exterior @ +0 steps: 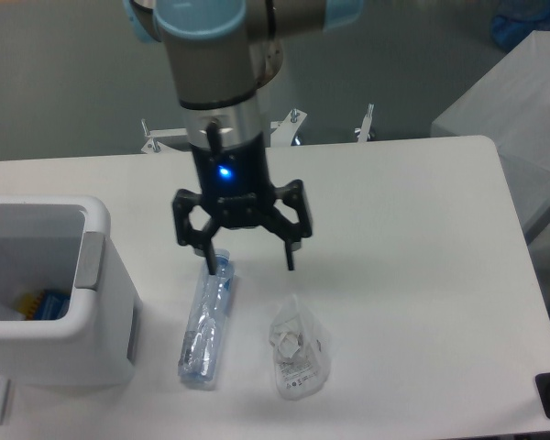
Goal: Place the trash in the trash can
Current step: 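Move the gripper over the crumpled clear plastic bag and lower it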
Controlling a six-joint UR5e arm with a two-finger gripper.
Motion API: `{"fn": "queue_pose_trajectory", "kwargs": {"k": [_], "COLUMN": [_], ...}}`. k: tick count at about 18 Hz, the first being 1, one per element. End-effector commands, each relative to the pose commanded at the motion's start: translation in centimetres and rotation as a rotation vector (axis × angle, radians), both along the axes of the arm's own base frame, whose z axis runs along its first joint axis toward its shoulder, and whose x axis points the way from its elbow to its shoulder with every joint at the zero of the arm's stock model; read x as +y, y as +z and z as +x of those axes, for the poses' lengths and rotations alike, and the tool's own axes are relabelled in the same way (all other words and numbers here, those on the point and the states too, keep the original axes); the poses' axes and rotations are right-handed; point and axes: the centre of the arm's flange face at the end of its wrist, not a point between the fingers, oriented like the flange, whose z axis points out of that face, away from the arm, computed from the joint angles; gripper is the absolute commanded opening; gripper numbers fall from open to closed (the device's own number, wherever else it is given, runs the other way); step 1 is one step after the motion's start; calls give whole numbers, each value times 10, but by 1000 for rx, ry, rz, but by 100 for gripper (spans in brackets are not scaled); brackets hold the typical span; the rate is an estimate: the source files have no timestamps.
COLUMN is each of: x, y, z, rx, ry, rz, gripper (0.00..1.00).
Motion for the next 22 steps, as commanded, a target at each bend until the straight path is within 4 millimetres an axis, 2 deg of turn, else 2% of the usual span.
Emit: {"fn": "queue_pose_trajectory", "kwargs": {"k": [4, 9, 13, 16, 18, 22], "x": [-1, 10, 22, 18, 10, 13], "y": [-14, -58, -112, -144, -166, -225], "z": [-15, -38, -51, -50, -61, -69], "rx": [8, -17, -35, -69, -92, -142], "ry": [-30, -15, 10, 9, 24, -25], "rz": [-35, -93, -115, -156, -178, -258], "gripper": [100, 100, 100, 100, 100, 100]}}
